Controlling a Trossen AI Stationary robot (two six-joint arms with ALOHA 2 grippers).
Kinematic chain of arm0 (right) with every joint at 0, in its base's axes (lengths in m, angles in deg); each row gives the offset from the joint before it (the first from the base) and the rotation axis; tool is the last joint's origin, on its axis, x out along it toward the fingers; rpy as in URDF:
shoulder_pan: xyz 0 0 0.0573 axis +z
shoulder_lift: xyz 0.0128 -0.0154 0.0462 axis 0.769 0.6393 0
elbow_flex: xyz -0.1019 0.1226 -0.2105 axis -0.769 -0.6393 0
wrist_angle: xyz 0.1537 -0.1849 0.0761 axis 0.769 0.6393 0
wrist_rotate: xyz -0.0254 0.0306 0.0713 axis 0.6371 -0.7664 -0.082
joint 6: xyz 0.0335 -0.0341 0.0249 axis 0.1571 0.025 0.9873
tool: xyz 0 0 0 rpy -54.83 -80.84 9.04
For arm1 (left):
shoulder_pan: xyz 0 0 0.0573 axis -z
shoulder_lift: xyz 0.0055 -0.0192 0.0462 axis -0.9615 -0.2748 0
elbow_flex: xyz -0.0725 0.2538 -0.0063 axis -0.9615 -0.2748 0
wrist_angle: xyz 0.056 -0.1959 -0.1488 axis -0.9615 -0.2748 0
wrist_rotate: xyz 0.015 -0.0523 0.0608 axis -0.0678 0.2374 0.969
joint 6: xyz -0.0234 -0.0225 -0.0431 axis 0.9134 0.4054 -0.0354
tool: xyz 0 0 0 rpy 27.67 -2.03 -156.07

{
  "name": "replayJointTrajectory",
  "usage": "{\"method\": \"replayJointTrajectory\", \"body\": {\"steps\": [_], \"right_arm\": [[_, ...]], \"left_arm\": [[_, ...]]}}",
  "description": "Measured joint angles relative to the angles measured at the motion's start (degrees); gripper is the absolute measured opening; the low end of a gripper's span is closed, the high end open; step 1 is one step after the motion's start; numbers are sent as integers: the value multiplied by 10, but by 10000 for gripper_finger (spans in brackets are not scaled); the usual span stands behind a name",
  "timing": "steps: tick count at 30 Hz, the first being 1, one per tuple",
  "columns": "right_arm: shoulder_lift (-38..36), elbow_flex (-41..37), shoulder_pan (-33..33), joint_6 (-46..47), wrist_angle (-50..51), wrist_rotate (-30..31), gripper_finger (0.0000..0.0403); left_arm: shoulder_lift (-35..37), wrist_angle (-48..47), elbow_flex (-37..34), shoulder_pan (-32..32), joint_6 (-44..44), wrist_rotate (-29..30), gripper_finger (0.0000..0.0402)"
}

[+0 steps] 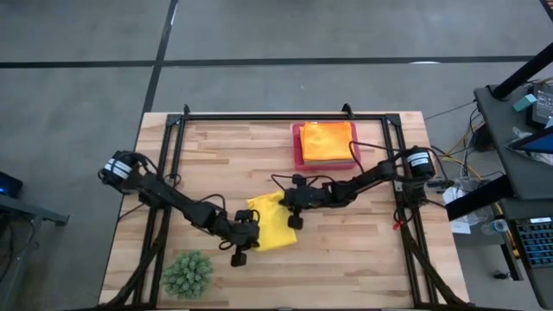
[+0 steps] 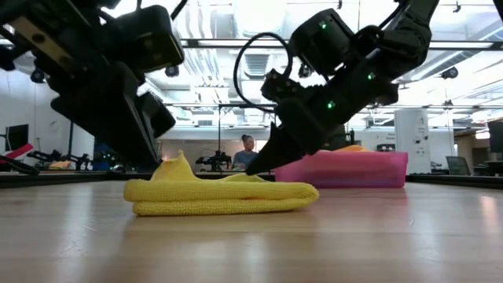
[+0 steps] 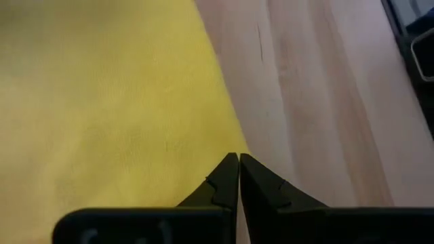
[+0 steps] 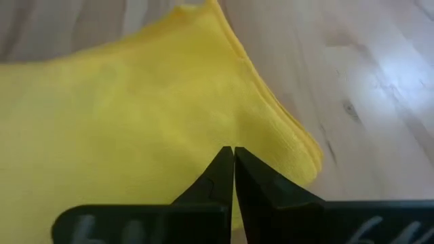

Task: Fold microfiber towels
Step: Fold the yellow microfiber cloth

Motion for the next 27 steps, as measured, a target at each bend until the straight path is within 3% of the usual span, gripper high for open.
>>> {"method": "replayJointTrajectory", "body": {"steps": [4,9,15,20,27], "right_arm": [[-8,0,12,-3,2,-5,9],[-9,0,36,-3,2,-54,9],[-9,0,74,-8,8,-103,9],[-9,-3,96,-19,12,-140,9],[2,-9,99,1,24,-140,9]], "left_arm": [[28,-33,0,-10,-33,15,0],[39,-69,-4,-42,-54,100,0],[21,-69,-17,-89,-68,159,0],[20,-69,-35,-114,-58,170,0],[18,-89,-38,-120,-47,170,0]]}}
